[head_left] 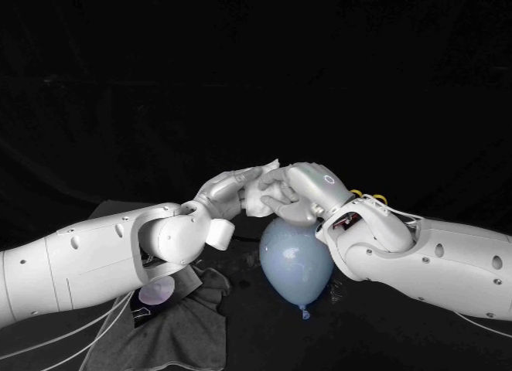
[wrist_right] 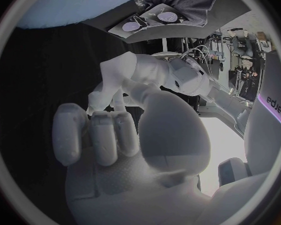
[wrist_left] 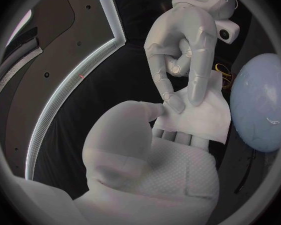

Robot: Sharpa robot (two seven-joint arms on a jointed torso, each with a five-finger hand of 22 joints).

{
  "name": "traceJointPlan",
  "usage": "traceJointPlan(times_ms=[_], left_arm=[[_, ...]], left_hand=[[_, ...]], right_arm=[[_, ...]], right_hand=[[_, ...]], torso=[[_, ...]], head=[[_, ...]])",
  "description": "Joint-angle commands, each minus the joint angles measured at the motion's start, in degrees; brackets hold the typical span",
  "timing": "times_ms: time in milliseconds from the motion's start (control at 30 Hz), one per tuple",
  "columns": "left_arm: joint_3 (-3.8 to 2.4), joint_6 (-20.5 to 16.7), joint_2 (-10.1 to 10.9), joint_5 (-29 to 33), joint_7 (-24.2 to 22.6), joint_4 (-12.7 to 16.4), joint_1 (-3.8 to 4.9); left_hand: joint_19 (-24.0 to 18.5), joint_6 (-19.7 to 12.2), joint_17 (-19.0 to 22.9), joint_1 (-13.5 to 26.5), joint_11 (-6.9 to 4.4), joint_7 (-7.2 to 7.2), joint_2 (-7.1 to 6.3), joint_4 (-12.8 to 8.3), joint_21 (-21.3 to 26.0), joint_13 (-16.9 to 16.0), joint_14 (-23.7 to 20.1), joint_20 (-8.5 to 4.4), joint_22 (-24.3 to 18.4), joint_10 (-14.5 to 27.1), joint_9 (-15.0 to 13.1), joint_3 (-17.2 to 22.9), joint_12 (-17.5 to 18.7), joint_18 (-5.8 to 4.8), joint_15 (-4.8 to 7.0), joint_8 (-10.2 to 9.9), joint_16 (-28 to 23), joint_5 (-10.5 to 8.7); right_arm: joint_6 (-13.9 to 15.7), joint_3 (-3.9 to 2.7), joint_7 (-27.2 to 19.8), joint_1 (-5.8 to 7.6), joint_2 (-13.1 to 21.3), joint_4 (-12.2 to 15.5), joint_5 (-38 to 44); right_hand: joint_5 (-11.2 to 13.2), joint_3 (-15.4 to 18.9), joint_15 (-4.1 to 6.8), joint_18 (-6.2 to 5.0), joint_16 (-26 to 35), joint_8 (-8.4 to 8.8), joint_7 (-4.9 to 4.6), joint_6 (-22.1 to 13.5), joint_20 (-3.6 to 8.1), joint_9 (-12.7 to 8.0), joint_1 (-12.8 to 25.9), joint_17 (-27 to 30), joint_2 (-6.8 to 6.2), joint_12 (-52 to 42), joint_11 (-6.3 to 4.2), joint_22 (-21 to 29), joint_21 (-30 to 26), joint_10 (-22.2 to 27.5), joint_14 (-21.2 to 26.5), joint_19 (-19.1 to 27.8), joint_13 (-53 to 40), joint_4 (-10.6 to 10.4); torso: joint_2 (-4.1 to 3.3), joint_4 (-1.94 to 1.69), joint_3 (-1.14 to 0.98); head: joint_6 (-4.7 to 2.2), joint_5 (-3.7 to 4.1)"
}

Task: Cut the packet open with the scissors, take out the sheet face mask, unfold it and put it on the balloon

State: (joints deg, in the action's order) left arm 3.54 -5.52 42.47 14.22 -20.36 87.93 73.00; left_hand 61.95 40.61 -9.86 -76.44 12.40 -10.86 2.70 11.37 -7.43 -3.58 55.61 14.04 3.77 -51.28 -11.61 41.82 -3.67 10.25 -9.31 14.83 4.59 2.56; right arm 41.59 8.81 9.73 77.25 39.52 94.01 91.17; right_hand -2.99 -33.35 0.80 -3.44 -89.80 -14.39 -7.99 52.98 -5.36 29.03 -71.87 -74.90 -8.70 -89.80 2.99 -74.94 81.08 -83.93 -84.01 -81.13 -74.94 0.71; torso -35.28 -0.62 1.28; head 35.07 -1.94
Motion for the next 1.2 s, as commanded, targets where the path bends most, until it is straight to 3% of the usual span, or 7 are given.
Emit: traceJointPlan(times_ms=[33,333,600,800,1200], left_arm=[[-0.12,0.8,-0.1,0.5,-0.5,0.2,0.14],[-0.12,0.9,0.0,1.0,-0.7,0.3,0.14],[-0.13,1.1,0.0,1.3,-0.9,0.4,0.14],[-0.13,1.2,0.0,1.4,-0.8,0.4,0.14],[-0.13,1.2,0.0,1.4,-0.9,0.1,0.14]], left_hand=[[-0.1,-0.1,-0.1,-0.5,0.01,-4.48,0.19,-0.3,0.3,0.0,0.3,0.10,-0.1,0.5,0.0,0.0,0.2,0.28,0.04,-0.2,0.1,0.22],[0.1,-0.4,-0.1,-0.5,0.02,-4.48,0.22,-0.3,0.3,0.0,0.4,0.06,0.0,1.0,0.1,0.0,0.2,0.34,0.07,-0.3,0.2,0.22],[0.5,-0.6,-0.1,-0.6,0.08,-4.58,0.29,-0.3,0.2,0.1,0.4,0.02,0.0,1.7,0.1,0.1,0.3,0.37,0.08,-0.4,0.1,0.23],[0.7,-0.5,-0.1,-0.7,0.09,-4.59,0.31,-0.4,0.1,0.1,0.4,-0.01,0.1,1.9,0.1,0.1,0.3,0.38,0.09,-0.4,0.1,0.23],[0.9,-0.5,-0.1,-0.7,0.10,-4.62,0.32,-0.4,0.0,0.1,0.5,-0.03,0.1,2.1,0.1,0.1,0.3,0.39,0.10,-0.4,0.1,0.23]], right_arm=[[-1.5,0.02,1.8,-0.04,0.3,0.1,2.6],[-2.9,0.02,2.6,-0.04,1.0,0.4,3.6],[-3.9,0.03,3.1,-0.10,1.1,0.4,3.7],[-3.5,0.04,3.2,-0.15,1.1,0.3,3.7],[-5.7,0.04,3.0,-0.41,2.2,2.3,3.7]], right_hand=[[0.2,0.2,-0.36,0.29,-0.2,0.47,-0.04,0.8,-0.34,-0.2,-0.6,-15.1,-0.36,-0.2,0.37,-2.8,0.0,-6.1,-6.0,0.0,-15.1,0.2],[0.2,0.4,-0.11,0.37,-0.2,0.30,0.44,2.9,-0.23,-0.4,-1.5,-15.1,-0.09,-0.2,0.01,-3.3,0.2,-6.1,-6.0,-0.3,-15.1,0.3],[0.2,0.2,0.90,0.40,-0.2,-1.11,1.96,6.4,0.54,0.1,-2.6,-15.1,1.92,-0.2,-1.27,-3.6,0.3,-6.1,-6.0,-0.5,-15.1,0.1],[0.2,-0.1,1.35,0.46,-0.2,-1.74,2.39,6.9,1.01,0.5,-3.3,-15.1,3.25,-0.2,-1.72,-3.8,0.4,-6.1,-6.0,-0.7,-15.1,0.2],[0.2,-1.2,2.20,0.55,-0.2,-4.95,3.40,8.3,1.86,3.2,-3.2,-15.1,3.68,-0.2,-2.65,-4.2,0.6,-6.1,-6.0,-0.9,-15.1,0.7]], torso=[[0.00,0.00,0.00],[-0.04,-0.01,0.03],[-0.03,-0.05,0.03],[-0.05,-0.07,0.03],[-0.03,-0.05,0.03]], head=[[0.01,0.07],[0.16,0.07],[0.30,0.13],[0.35,0.10],[0.50,0.04]])
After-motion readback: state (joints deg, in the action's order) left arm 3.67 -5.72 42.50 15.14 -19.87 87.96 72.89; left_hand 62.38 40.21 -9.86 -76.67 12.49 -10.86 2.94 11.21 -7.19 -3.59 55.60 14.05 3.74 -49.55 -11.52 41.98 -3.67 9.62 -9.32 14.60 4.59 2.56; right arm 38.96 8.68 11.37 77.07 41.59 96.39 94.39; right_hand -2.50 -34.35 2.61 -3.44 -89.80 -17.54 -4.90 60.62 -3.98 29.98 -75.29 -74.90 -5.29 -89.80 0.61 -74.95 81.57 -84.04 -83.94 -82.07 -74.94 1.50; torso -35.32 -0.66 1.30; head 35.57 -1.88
